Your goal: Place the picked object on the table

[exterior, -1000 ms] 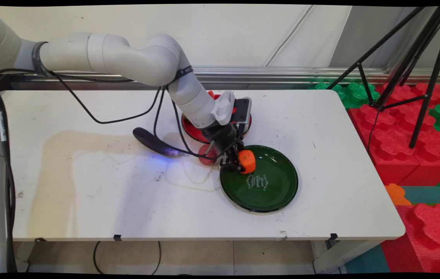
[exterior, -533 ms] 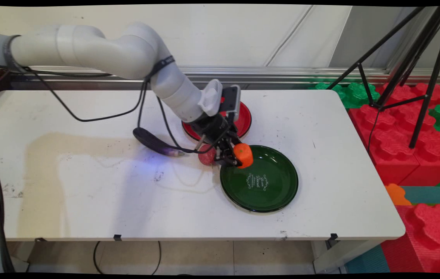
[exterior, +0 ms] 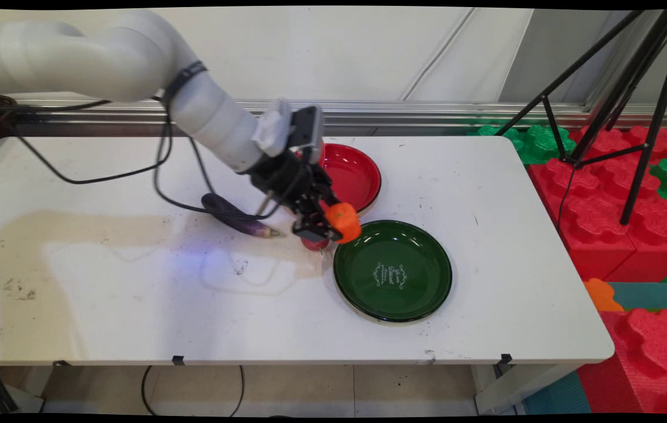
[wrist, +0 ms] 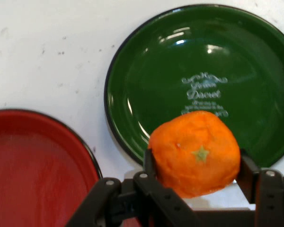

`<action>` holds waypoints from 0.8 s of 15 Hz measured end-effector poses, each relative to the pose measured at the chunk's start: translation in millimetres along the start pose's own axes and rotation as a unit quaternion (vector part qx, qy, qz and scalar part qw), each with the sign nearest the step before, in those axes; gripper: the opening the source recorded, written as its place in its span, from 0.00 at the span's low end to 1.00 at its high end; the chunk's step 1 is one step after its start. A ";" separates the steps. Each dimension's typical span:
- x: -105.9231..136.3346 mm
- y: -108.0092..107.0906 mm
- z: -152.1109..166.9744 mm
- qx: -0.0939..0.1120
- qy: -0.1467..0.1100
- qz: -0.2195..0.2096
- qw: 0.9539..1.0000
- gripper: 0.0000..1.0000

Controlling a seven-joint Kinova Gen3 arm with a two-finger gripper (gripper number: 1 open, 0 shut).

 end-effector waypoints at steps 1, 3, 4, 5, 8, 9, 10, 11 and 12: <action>-3.5 1.2 -5.7 0.001 0.000 -0.001 1.000 0.00; -15.0 5.0 -23.3 0.003 -0.003 -0.002 1.000 0.00; -21.6 7.2 -32.3 0.002 -0.006 -0.001 1.000 0.00; -27.6 9.1 -39.7 0.002 -0.009 0.000 1.000 0.00; -46.6 14.2 -58.8 0.000 -0.022 0.006 1.000 0.00; -54.5 15.7 -65.0 -0.001 -0.028 0.007 1.000 0.00; -61.5 17.0 -69.6 -0.001 -0.034 0.008 0.999 0.00; -66.4 17.7 -72.1 -0.002 -0.038 0.008 0.999 0.00; -73.6 18.6 -75.3 -0.002 -0.045 0.007 0.999 0.00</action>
